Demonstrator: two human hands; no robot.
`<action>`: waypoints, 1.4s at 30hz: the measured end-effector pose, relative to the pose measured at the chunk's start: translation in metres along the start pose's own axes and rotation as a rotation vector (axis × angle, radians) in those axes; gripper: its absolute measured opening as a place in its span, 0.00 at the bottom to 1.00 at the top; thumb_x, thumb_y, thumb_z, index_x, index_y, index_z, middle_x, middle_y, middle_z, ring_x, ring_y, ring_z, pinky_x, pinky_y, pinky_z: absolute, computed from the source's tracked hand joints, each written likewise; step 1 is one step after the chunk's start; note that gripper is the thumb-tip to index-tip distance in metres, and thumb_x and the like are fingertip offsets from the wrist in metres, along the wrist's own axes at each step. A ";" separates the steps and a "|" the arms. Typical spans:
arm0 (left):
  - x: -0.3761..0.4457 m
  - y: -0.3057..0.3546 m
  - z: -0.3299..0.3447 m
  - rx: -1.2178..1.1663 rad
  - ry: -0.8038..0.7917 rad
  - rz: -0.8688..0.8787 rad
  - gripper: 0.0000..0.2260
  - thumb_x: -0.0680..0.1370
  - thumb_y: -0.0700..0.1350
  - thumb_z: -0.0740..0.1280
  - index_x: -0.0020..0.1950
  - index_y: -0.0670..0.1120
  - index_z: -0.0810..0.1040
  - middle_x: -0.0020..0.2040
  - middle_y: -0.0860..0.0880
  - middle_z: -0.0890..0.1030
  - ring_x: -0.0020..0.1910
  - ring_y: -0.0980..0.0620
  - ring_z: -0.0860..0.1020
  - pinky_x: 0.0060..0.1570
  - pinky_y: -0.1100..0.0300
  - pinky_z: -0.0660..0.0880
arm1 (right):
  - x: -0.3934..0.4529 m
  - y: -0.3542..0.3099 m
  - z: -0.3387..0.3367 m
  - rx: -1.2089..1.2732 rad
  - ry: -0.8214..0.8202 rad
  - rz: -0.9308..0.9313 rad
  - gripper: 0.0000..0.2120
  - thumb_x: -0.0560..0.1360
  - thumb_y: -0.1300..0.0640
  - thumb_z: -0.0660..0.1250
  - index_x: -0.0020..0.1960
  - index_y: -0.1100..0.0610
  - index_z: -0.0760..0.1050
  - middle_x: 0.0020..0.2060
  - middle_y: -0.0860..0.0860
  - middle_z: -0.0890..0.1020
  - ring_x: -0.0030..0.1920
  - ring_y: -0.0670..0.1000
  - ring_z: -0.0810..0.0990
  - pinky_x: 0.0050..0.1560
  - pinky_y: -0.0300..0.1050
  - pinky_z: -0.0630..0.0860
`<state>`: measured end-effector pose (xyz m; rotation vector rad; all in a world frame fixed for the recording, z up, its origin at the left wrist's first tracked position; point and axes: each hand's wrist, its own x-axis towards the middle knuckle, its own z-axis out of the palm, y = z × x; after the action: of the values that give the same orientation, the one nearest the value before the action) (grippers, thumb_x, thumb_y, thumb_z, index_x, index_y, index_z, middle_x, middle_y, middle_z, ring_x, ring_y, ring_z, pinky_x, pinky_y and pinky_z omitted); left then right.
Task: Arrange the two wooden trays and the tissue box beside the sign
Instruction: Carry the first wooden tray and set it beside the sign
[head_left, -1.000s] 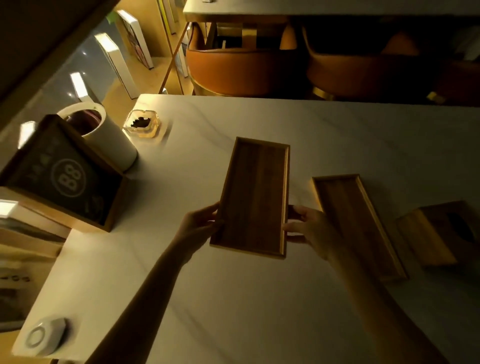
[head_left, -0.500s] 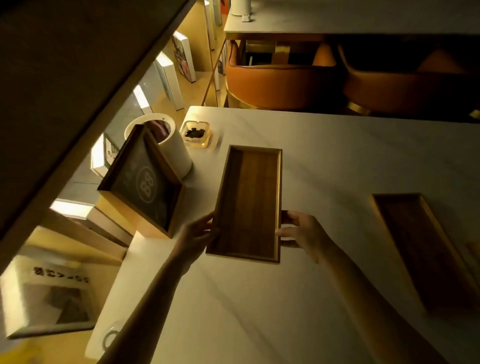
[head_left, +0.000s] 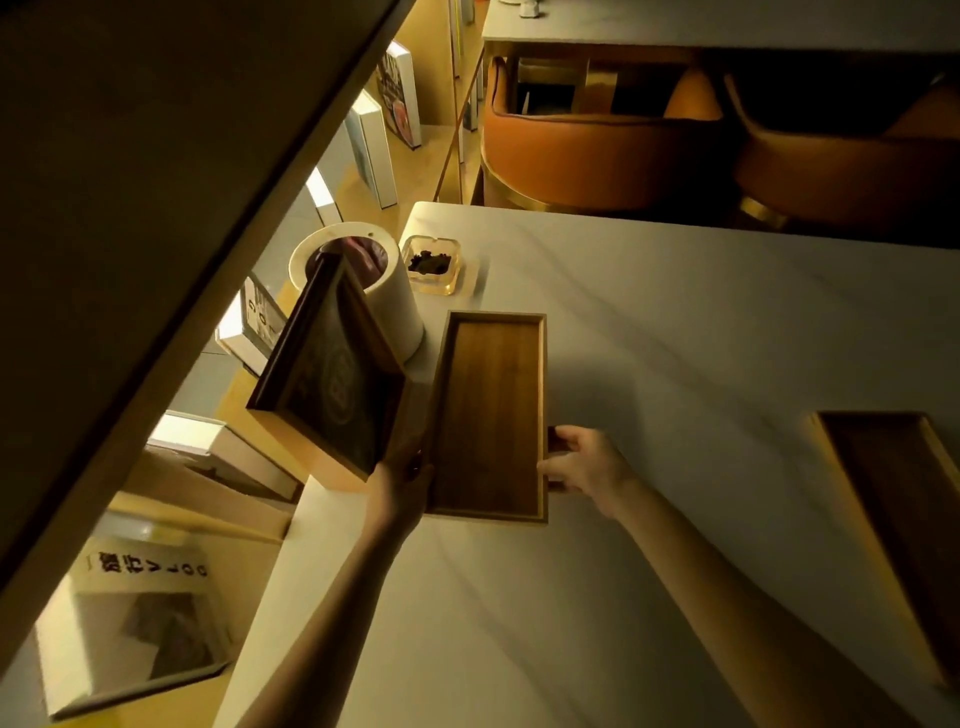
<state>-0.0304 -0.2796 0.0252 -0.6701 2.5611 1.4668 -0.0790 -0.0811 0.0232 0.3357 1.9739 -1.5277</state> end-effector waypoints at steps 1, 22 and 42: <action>0.004 -0.002 0.001 0.003 0.014 -0.023 0.16 0.77 0.36 0.59 0.65 0.39 0.69 0.52 0.39 0.79 0.47 0.42 0.78 0.46 0.53 0.76 | 0.004 -0.001 0.002 -0.002 -0.005 0.005 0.24 0.72 0.67 0.66 0.66 0.63 0.65 0.57 0.60 0.78 0.53 0.58 0.80 0.53 0.54 0.80; 0.034 -0.024 0.018 0.165 0.172 0.068 0.18 0.75 0.30 0.56 0.64 0.36 0.69 0.40 0.36 0.77 0.35 0.42 0.75 0.29 0.61 0.68 | 0.045 -0.006 0.021 0.000 -0.015 0.102 0.26 0.72 0.68 0.65 0.68 0.61 0.63 0.62 0.59 0.74 0.60 0.60 0.76 0.58 0.56 0.76; 0.028 -0.023 0.032 0.382 -0.026 -0.039 0.25 0.78 0.46 0.56 0.72 0.41 0.53 0.73 0.38 0.59 0.70 0.38 0.60 0.69 0.46 0.60 | 0.039 0.003 0.047 -0.472 0.122 -0.068 0.10 0.75 0.62 0.62 0.56 0.61 0.73 0.58 0.60 0.74 0.56 0.57 0.75 0.55 0.44 0.73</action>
<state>-0.0497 -0.2715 -0.0187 -0.6319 2.6786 0.9246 -0.0936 -0.1310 -0.0095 0.1660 2.3836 -1.0508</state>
